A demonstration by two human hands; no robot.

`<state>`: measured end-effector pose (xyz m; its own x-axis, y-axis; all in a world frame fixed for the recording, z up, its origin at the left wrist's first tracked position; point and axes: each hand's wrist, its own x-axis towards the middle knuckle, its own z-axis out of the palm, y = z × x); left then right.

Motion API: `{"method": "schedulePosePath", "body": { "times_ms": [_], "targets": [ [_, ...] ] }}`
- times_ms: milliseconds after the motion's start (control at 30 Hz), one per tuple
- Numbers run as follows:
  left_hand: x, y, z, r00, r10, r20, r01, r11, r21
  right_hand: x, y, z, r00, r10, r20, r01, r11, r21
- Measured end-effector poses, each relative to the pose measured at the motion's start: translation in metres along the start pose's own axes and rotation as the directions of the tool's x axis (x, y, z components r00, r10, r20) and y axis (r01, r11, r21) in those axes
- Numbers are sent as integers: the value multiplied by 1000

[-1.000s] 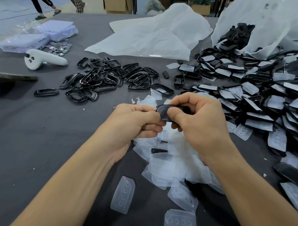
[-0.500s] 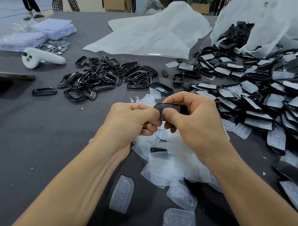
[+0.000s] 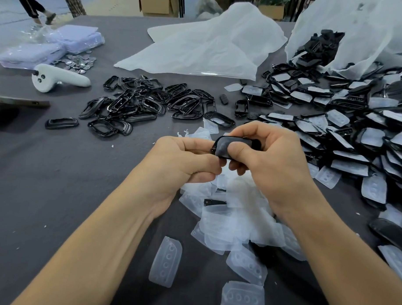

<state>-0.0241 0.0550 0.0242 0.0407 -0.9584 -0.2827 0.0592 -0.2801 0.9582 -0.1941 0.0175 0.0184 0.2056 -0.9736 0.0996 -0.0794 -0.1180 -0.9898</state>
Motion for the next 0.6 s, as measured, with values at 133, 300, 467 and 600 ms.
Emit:
{"method": "schedulePosePath", "body": {
  "times_ms": [133,300,467,600],
  "targets": [
    [-1,2,1,1000,10,6,-10,1000,-1,0,-1,-1,1000,11,4,-11,1000,8],
    [-2,0,4,996,74,-46,-73,997,16,0,-1,-1,999,33,-27,-33,999,22],
    [-2,-1,5,987,105,-123,-101,994,37,-6,-2,-1,925,-378,-31,329,840,-431],
    [-2,0,3,991,95,-92,-90,994,54,-8,1,0,869,-484,102,454,699,-552]
  ]
}}
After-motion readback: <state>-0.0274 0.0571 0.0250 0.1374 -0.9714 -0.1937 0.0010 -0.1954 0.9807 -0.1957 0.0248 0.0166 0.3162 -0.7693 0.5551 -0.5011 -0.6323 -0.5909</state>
